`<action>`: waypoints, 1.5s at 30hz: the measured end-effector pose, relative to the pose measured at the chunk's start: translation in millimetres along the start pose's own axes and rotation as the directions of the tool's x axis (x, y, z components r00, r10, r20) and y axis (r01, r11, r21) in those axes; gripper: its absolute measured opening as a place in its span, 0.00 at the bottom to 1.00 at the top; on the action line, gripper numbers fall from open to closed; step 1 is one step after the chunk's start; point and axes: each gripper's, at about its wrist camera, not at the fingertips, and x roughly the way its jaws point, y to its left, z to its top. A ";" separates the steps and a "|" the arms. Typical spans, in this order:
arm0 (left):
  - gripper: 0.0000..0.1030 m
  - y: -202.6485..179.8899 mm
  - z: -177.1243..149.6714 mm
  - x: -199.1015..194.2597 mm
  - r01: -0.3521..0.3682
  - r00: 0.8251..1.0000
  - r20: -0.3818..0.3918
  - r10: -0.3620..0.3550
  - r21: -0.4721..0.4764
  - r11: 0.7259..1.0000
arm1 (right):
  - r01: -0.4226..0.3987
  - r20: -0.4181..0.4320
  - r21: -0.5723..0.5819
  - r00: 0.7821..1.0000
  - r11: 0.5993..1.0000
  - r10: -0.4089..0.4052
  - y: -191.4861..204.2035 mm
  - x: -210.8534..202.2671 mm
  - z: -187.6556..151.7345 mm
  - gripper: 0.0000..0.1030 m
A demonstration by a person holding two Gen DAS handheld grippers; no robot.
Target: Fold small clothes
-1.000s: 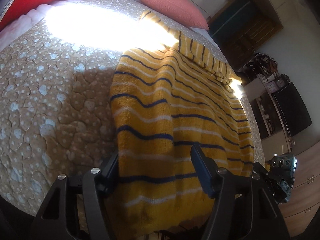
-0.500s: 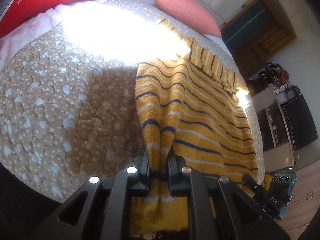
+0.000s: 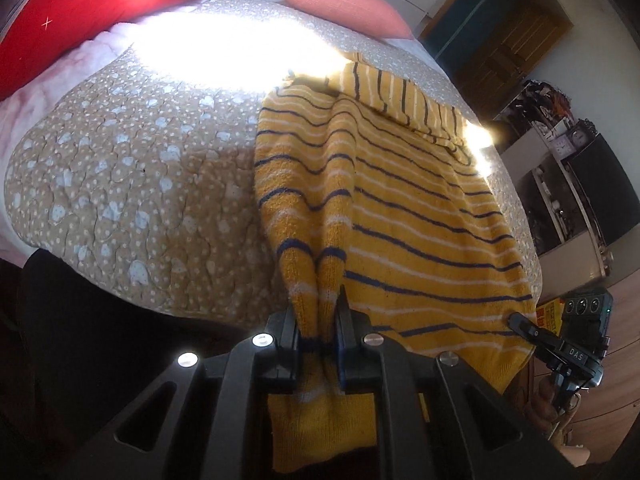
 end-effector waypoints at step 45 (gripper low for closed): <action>0.06 44.2 179.9 97.7 -0.104 0.975 0.195 0.104 -0.011 0.995 | 0.508 0.093 -0.476 0.841 0.718 -0.534 112.1 275.5 254.6 0.30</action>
